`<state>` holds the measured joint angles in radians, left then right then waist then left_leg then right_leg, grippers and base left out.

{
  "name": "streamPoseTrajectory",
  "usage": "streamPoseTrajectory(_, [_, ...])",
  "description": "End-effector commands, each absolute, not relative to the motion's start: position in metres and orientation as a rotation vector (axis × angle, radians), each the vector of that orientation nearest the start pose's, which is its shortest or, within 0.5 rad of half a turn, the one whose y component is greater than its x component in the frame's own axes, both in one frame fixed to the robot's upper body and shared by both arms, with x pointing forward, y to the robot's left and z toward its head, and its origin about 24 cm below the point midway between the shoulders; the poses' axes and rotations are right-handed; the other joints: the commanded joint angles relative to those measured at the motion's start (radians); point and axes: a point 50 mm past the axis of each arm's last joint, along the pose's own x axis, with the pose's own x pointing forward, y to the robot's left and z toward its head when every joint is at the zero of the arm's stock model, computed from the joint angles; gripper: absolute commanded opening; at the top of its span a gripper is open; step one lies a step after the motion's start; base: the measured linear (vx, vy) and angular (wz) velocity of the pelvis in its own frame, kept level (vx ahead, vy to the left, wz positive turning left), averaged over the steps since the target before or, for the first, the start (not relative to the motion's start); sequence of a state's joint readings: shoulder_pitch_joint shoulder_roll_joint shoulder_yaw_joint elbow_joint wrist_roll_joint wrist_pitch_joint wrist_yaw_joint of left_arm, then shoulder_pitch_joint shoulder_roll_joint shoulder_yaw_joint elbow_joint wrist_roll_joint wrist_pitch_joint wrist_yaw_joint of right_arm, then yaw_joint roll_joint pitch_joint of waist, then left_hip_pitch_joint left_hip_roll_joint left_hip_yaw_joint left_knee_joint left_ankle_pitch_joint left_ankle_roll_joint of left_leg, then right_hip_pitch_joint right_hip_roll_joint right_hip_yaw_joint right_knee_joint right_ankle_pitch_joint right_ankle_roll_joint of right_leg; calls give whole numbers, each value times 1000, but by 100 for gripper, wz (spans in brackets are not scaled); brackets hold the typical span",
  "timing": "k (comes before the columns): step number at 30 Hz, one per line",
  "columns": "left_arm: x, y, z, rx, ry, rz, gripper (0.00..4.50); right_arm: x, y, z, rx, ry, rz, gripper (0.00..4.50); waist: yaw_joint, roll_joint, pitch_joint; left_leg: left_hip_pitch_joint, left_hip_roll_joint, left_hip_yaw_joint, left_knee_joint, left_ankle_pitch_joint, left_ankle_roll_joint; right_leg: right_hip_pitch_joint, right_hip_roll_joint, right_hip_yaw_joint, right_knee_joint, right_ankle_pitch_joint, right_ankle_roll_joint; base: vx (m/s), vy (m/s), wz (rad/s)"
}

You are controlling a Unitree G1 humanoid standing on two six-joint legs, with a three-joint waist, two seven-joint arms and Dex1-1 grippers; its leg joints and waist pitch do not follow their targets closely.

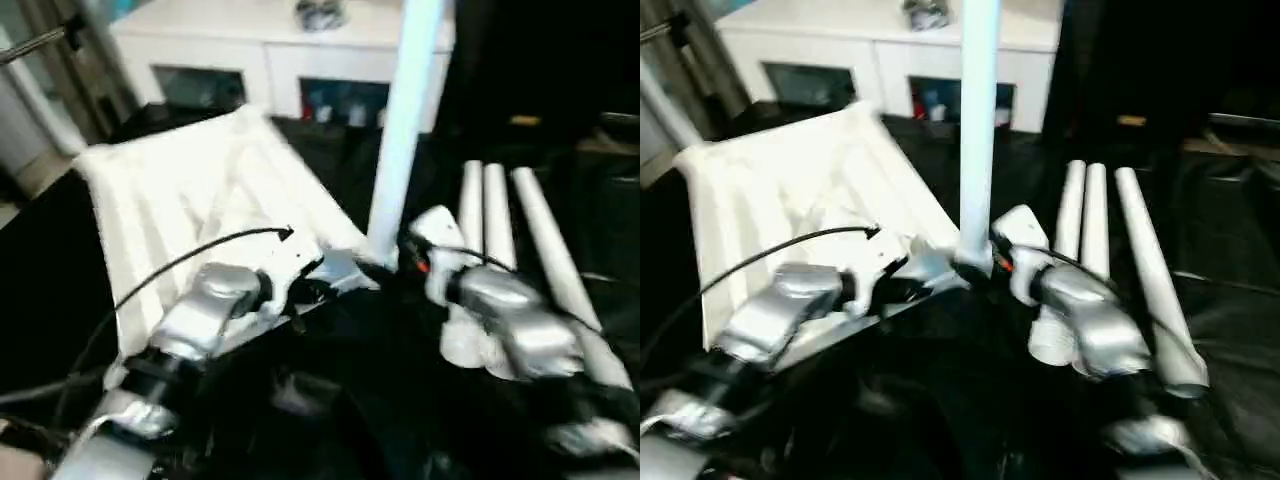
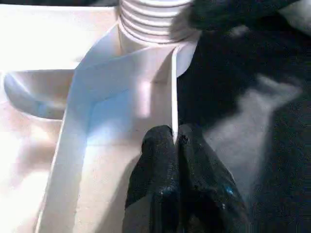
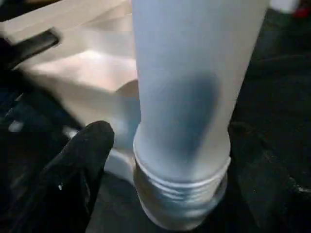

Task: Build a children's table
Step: Rotate leg to tighten

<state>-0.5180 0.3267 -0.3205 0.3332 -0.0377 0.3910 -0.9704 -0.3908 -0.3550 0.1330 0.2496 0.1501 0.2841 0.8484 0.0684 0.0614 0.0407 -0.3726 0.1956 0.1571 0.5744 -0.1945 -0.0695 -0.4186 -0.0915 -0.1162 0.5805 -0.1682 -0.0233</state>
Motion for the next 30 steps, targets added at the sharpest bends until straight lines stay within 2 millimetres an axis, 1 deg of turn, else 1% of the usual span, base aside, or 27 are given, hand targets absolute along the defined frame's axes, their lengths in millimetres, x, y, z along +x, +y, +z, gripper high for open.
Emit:
streamPoseTrajectory(1, [300,91,77,317,333,-1340,0,285,-132,53,-165,352,1122,400,8,-7,-74,2,30,2,-33,28,201,77,-55,53,-30,52,-257,0,0,0])
streamPoseTrajectory(2, [298,93,76,320,336,-1366,0,283,-133,53,-170,359,1134,400,10,-4,-72,5,33,2,-36,-3,186,75,-53,52,-36,-2,-252,0,0,0])
streamPoseTrajectory(3, [297,95,76,326,344,-1380,0,282,-135,52,-175,364,1142,400,14,-2,-68,9,36,4,-38,-38,164,72,-53,53,-41,-51,-246,-61,6,0])
streamPoseTrajectory(4, [295,97,76,337,345,-1398,0,281,-136,52,-181,371,1149,400,14,-4,-66,8,37,5,-41,-58,150,72,-52,54,-41,-74,-242,-61,6,0])
streamPoseTrajectory(5, [294,101,75,351,357,-1413,0,278,-137,52,-188,378,1164,400,18,-3,-63,10,38,6,-45,-107,120,69,-53,56,-48,-128,-233,-57,5,1])
streamPoseTrajectory(6, [293,103,74,364,363,-1425,0,276,-137,53,-188,383,1180,400,19,-5,-59,15,39,9,-49,-158,90,66,-53,60,-52,-180,-220,0,0,0])
streamPoseTrajectory(7, [293,103,74,364,363,-1425,0,276,-137,53,-188,383,1180,400,19,-5,-55,17,38,12,-50,-186,79,63,-52,61,-57,-212,-212,0,0,0])
streamPoseTrajectory(8, [292,105,74,370,366,-1434,0,275,-137,53,-188,384,1189,400,18,-7,-52,22,38,16,-54,-227,55,59,-51,65,-62,-269,-196,0,0,0])
streamPoseTrajectory(9, [292,107,74,375,370,-1441,0,273,-137,54,-187,386,1198,400,19,-7,-52,26,37,17,-56,-250,39,58,-52,68,-66,-312,-179,0,0,0])
streamPoseTrajectory(10, [292,107,74,375,370,-1441,0,273,-137,54,-187,386,1198,400,18,-8,-52,27,36,17,-56,-253,35,58,-51,69,-67,-322,-173,0,0,0])
streamPoseTrajectory(11, [291,109,74,383,374,-1446,0,272,-136,54,-184,389,1206,400,17,-7,-53,23,36,15,-58,-241,30,61,-52,70,-65,-321,-165,0,0,0])
streamPoseTrajectory(12, [291,111,73,386,377,-1449,0,271,-136,54,-181,390,1210,400,17,-9,-54,20,35,15,-57,-230,31,63,-51,70,-64,-314,-161,0,0,0])
streamPoseTrajectory(14, [291,112,73,390,379,-1452,0,271,-135,54,-177,391,1214,400,16,-7,-56,16,34,14,-56,-216,31,63,-52,70,-62,-304,-158,0,0,0])
streamPoseTrajectory(17, [291,113,73,393,381,-1455,0,269,-132,53,-167,392,1229,400,18,-8,-58,16,33,15,-54,-206,33,63,-52,71,-61,-294,-161,0,0,0])
streamPoseTrajectory(18, [291,113,73,393,381,-1455,0,269,-132,53,-167,392,1229,385,18,-10,-59,12,32,15,-53,-192,36,65,-52,71,-59,-278,-163,0,0,0])
streamPoseTrajectory(19, [290,113,72,393,381,-1457,0,268,-131,53,-163,394,1235,375,19,-9,-60,12,33,14,-52,-177,39,65,-51,70,-56,-259,-166,0,0,0])
streamPoseTrajectory(20, [290,113,72,392,381,-1457,0,267,-131,53,-160,395,1238,375,18,-10,-62,11,32,15,-50,-163,44,66,-52,71,-53,-238,-172,0,0,0])
streamPoseTrajectory(23, [291,112,71,390,381,-1458,0,266,-130,53,-153,398,1242,343,20,-9,-65,9,32,15,-45,-131,54,67,-51,70,-47,-191,-185,0,0,0])
streamPoseTrajectory(24, [291,111,71,390,380,-1456,0,266,-130,52,-138,404,1244,343,18,-17,-66,7,32,15,-45,-116,62,69,-50,70,-44,-167,-194,0,0,0])
streamPoseTrajectory(26, [291,111,71,388,379,-1455,0,265,-129,51,-129,409,1246,323,20,-14,-67,7,33,15,-43,-105,68,69,-51,70,-40,-153,-201,0,0,0])
streamPoseTrajectory(28, [293,110,71,380,374,-1446,0,264,-128,48,-117,421,1245,308,20,-15,-67,8,32,16,-41,-104,71,69,-52,70,-39,-150,-204,0,0,0])
streamPoseTrajectory(29, [293,109,71,377,373,-1443,0,264,-127,47,-116,423,1243,300,19,-13,-67,6,32,16,-42,-104,71,69,-51,70,-39,-153,-204,0,0,0])
streamPoseTrajectory(30, [292,109,70,375,374,-1443,0,264,-126,46,-109,424,1240,292,19,-11,-67,8,32,15,-42,-111,69,69,-51,70,-40,-160,-202,0,0,0])
